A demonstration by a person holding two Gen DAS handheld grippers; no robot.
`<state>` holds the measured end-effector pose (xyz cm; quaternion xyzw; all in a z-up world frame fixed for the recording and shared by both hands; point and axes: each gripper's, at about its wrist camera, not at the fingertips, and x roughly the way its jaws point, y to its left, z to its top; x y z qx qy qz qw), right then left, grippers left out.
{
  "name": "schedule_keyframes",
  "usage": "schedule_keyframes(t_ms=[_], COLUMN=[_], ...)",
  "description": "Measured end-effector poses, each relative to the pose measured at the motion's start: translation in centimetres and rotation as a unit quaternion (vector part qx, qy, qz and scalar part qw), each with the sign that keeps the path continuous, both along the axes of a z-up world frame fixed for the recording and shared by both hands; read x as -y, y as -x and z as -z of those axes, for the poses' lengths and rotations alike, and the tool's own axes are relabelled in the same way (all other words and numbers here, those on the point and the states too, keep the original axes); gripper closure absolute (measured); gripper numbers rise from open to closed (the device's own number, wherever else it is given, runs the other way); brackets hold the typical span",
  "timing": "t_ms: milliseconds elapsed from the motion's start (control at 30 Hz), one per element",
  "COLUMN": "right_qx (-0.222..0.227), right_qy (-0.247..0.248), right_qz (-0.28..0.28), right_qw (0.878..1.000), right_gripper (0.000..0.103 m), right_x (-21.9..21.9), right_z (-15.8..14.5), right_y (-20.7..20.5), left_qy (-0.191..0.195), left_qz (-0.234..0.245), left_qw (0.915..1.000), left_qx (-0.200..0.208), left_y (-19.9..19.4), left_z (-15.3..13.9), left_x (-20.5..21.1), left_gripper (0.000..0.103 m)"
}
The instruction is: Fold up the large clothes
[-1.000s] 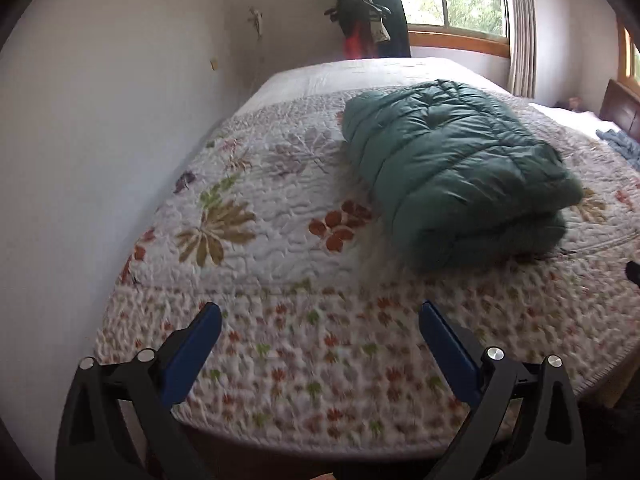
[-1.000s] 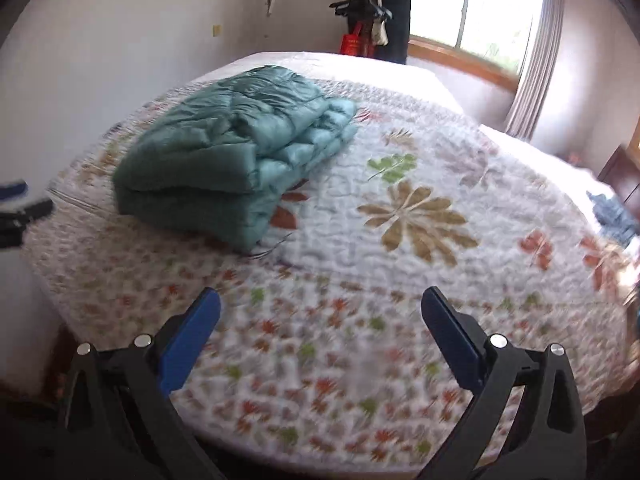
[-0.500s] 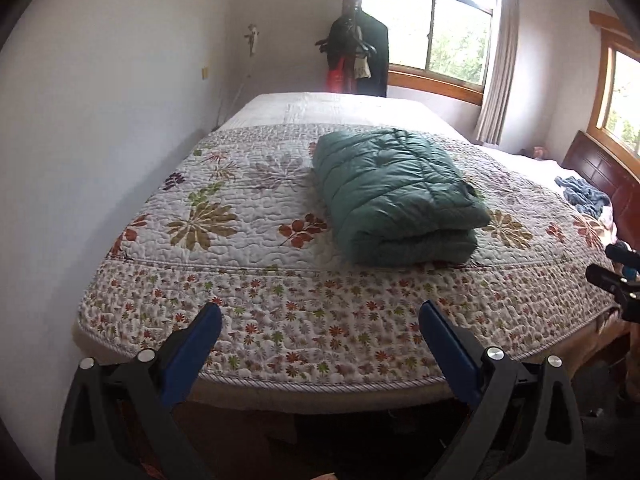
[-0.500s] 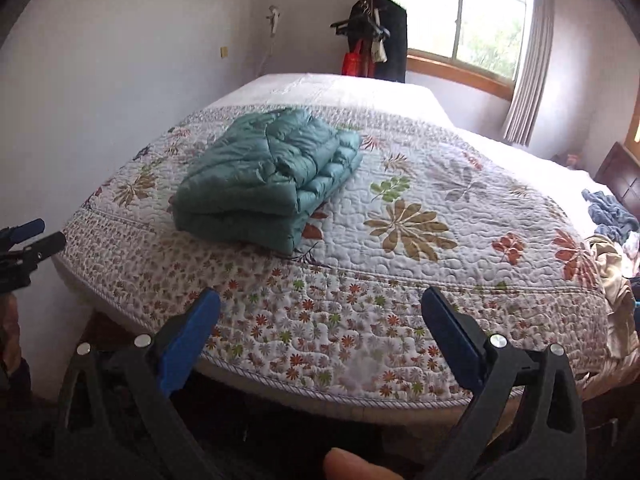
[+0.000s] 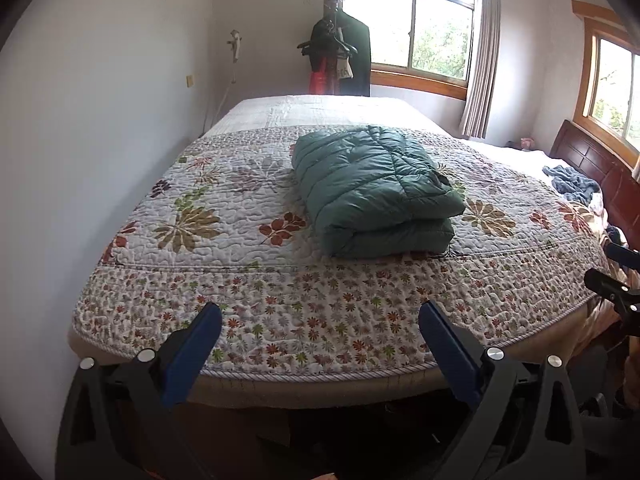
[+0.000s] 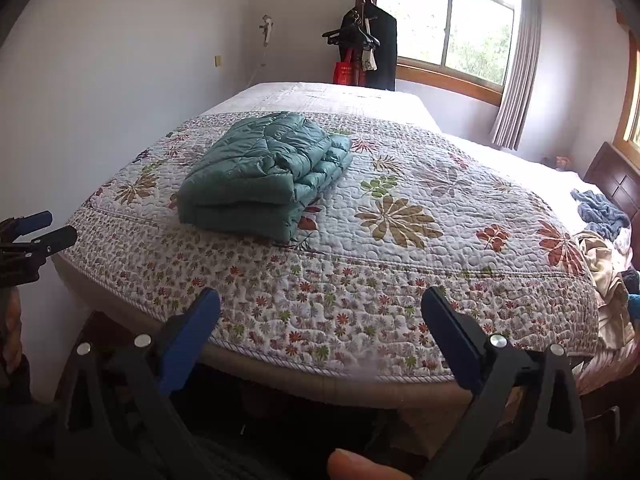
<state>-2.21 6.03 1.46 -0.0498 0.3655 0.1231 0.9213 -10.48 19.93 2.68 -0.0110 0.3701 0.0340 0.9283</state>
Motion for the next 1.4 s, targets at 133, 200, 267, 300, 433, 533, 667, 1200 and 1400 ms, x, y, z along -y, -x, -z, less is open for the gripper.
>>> schedule_keyframes(t_ms=[133,200,267,300,433,533,667,1200,1400], right_qx=[0.001,0.0,0.0,0.0,0.004,0.004,0.006,0.028,0.027], right_qy=[0.001,0.001,0.001,0.001,0.001,0.002,0.006,0.003,0.0], right_qz=[0.0,0.0,0.001,0.001,0.003,0.002,-0.002,-0.002,0.001], right_qw=[1.0,1.0,1.0,1.0,1.0,1.0,1.0,1.0,1.0], right_gripper=[0.003,0.003,0.003,0.003,0.003,0.003,0.003,0.003,0.003], right_x=[0.0,0.1,0.1,0.2,0.3,0.3,0.1,-0.7,-0.5], right_z=[0.0,0.0,0.0,0.0,-0.1,-0.1,0.0,0.0,0.1], right_y=[-0.1,-0.3,-0.4,-0.4,-0.5,-0.6,-0.6,-0.5,-0.6], left_qy=[0.001,0.003,0.005,0.006,0.006,0.007,0.007,0.012,0.015], left_qz=[0.005,0.006,0.007,0.007,0.009,0.008,0.007,0.007,0.003], left_qw=[1.0,1.0,0.9999,0.9999,0.9999,0.9999,0.9999,0.9999,0.9999], left_qx=[-0.006,-0.006,-0.005,-0.005,-0.004,-0.003,-0.003,-0.002,-0.001], left_y=[-0.4,-0.5,-0.7,-0.7,-0.9,-0.9,-1.0,-1.1,-1.0], left_z=[0.2,0.2,0.2,0.1,0.1,0.1,0.1,0.4,0.3], left_x=[0.2,0.2,0.2,0.2,0.3,0.3,0.2,0.2,0.1], left_gripper=[0.004,0.004,0.004,0.004,0.004,0.004,0.004,0.004,0.004])
